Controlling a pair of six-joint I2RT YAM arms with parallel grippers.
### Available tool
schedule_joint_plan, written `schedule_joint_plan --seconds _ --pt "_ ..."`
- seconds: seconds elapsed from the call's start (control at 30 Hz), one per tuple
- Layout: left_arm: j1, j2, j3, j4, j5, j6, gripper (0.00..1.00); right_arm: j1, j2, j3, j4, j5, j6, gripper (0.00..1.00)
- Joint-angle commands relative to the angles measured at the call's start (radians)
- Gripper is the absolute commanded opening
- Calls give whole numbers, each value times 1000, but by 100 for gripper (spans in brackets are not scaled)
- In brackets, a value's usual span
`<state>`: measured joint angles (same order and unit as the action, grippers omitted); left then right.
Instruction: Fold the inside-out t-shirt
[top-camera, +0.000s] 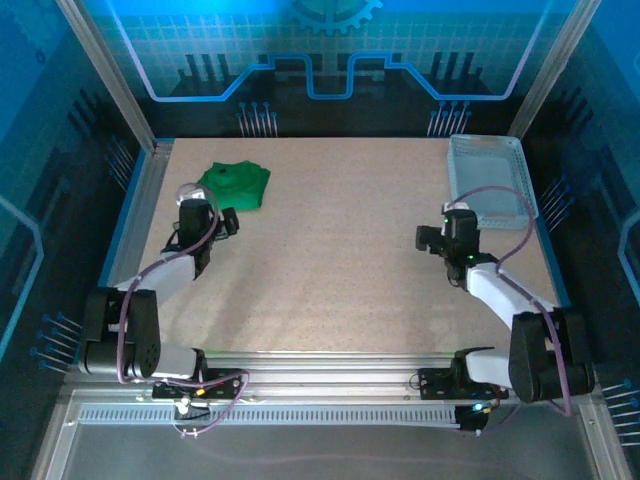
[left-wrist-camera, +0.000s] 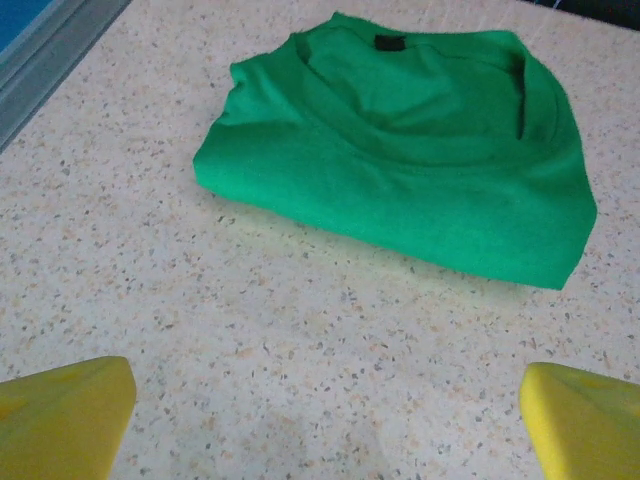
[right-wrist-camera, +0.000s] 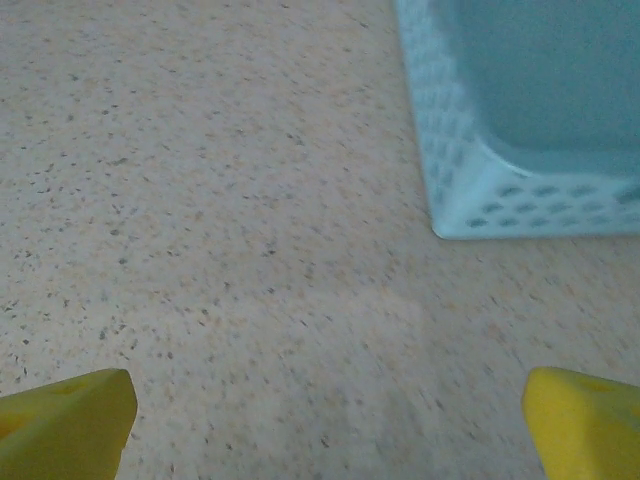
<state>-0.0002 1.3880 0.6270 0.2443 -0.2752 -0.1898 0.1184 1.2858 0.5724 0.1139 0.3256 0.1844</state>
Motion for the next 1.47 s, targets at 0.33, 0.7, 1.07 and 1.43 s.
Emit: schedule_joint_plan --seconds 0.33,0.7,1.07,1.43 --pt "-64 -19 -288 594 23 206 99 -23 144 -134 576 -132 -180 100" --pt "-27 170 -276 758 170 219 99 -42 213 -142 646 -177 -175 100" --pt "-27 165 -253 698 120 198 99 -43 213 -141 647 -178 -174 100" --pt "-27 164 -252 696 122 198 99 -61 213 -141 643 -218 -169 100"
